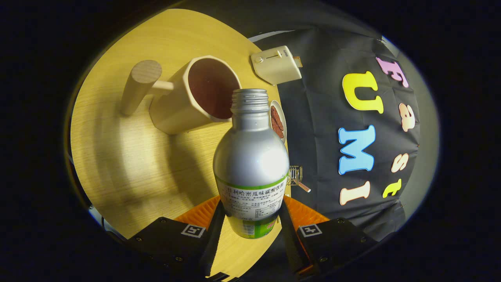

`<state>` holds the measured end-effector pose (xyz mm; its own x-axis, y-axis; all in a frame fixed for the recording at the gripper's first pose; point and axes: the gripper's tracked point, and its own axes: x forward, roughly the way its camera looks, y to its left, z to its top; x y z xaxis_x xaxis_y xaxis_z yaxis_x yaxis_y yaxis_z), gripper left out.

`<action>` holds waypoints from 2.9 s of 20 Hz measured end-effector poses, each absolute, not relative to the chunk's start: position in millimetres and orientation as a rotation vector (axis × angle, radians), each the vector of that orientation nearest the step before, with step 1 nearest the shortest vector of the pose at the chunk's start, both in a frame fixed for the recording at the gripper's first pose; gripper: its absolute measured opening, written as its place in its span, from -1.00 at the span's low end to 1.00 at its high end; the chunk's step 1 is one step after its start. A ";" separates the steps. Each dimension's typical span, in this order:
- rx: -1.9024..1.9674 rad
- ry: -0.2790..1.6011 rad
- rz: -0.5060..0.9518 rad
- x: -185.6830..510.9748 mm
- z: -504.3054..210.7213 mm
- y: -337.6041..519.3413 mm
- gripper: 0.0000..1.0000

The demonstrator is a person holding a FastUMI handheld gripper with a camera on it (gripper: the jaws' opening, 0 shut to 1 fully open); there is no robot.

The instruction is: Take the bottle from table, then pour the juice into the cup, finally place the bottle on the coaster

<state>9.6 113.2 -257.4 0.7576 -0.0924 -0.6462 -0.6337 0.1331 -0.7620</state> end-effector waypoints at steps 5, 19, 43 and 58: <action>-1.506 0.644 0.442 15.5 -249.3 114.0 0.45; -1.721 0.670 0.462 34.7 -233.4 114.1 0.44; -1.926 0.712 0.478 45.5 -213.7 123.1 0.44; -2.006 0.789 0.470 45.5 -202.7 125.8 0.44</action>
<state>45.5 125.8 -202.7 0.7239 -0.3465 -0.5966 -0.6896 -0.3894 -0.6105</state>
